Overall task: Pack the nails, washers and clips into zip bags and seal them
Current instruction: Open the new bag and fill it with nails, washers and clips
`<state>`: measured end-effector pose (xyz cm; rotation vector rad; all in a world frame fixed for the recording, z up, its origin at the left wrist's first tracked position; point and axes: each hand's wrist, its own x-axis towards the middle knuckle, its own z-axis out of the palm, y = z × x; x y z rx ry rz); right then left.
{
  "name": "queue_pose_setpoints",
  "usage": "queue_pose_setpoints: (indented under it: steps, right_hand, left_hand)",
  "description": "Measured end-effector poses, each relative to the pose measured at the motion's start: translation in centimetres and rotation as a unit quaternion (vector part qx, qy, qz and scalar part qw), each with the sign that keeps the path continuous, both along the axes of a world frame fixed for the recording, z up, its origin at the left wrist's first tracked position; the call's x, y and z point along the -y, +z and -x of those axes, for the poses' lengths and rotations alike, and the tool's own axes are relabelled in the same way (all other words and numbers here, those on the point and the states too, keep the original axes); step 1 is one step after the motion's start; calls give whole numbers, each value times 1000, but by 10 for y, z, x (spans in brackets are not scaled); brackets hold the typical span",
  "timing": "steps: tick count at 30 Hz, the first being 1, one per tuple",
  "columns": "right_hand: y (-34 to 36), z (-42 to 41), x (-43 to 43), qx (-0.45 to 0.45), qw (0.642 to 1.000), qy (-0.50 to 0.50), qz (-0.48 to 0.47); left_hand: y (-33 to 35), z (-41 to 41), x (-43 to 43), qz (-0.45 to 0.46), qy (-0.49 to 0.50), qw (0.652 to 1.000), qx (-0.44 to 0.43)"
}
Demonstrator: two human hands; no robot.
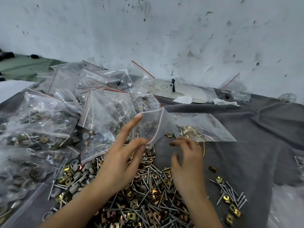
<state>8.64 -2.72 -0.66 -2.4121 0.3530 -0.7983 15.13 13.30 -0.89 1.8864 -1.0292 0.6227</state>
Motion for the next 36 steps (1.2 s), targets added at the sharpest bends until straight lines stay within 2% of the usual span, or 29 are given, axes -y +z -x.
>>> queue_pose_setpoints:
  steps: [2,4,11,13,15,18,21,27,32,36]
  right_hand:
    - [-6,0,6,-182,981,13,59]
    - [-10,0,8,-273,958,17,82]
    - [-12,-3,10,-296,947,-2,122]
    - [-7,-2,6,-209,974,-1,93]
    - [-2,0,1,-32,998,36,39]
    - [6,3,-8,212,973,84,47]
    - [6,8,-16,324,938,105,72]
    - [7,14,-30,384,909,119,109]
    - [7,10,-27,325,935,50,131]
    - [11,8,-17,317,947,19,52]
  left_hand:
    - [0,-1,1,16,10,1000,-11]
    - [0,-2,0,20,14,1000,-17]
    - [0,0,1,22,-3,1000,3]
    - [-1,0,1,9,-6,1000,17]
    - [-2,1,1,3,-12,1000,21]
    - [-1,1,1,7,-17,1000,22]
    - [1,1,1,-3,-25,999,22]
    - [1,10,4,-63,-72,993,67]
    - [1,10,4,-66,-74,992,73]
    - [-1,7,4,-39,-53,996,53]
